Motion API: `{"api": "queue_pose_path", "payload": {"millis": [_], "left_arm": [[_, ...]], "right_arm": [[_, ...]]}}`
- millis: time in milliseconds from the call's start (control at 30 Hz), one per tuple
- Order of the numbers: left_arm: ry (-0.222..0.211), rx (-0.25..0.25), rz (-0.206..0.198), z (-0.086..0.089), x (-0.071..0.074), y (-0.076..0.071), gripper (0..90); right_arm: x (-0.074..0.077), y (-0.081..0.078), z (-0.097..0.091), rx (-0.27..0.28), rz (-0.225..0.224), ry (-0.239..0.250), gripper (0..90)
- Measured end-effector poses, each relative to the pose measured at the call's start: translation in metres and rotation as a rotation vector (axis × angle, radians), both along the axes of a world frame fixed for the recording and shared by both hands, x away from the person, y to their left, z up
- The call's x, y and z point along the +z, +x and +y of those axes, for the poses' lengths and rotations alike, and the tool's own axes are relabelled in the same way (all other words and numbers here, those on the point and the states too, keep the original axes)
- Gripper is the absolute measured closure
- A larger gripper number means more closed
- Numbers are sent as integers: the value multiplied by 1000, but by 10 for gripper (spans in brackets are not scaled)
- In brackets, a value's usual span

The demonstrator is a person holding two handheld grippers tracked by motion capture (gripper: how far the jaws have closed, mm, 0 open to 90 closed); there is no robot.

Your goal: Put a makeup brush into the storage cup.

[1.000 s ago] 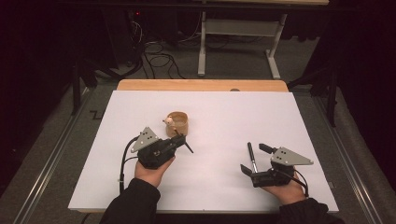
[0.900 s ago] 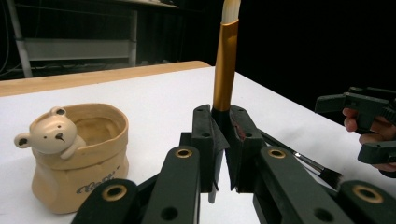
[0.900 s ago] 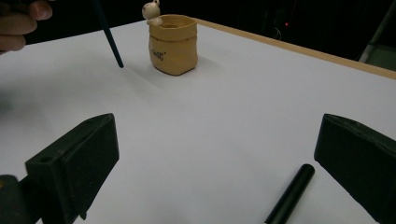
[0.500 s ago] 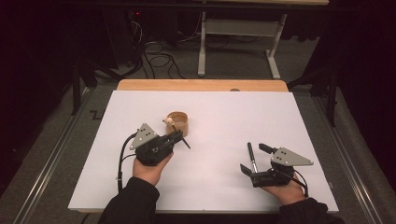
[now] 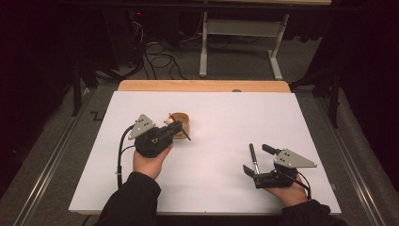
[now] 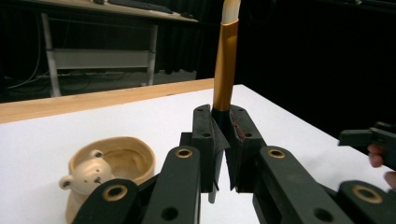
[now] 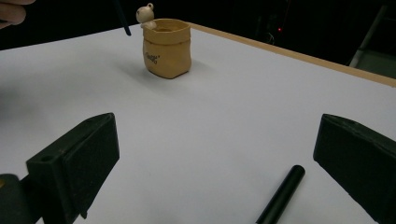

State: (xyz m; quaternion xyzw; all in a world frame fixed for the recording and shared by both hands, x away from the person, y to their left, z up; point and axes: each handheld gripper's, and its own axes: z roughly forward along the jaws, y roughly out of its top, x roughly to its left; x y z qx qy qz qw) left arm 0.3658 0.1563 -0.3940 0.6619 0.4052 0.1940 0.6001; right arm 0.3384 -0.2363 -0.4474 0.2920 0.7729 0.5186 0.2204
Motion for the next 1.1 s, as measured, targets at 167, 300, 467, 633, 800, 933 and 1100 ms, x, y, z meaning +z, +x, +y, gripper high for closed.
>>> {"api": "queue_pose_path", "payload": {"millis": [167,300,467,633,800,933,1100], "left_arm": [[8,33,6,3,2,9,830],[11,50,9,6,2,14,831],[23,60,10,6,4,17,831],[25,68,3,6,9,18,831],[25,74,7,6,11,21,831],[25,78,12,6,13,25,831],[26,86,10,8,14,30,831]], "right_arm": [[0,0,0,-1,0,7,12],[0,0,0,4,2,4,12],[0,0,0,6,1,-2,12],[0,0,1,7,5,-1,13],[-1,0,1,5,8,-3,14],[-3,1,0,4,18,-7,15],[-3,4,-2,8,17,5,15]]}}
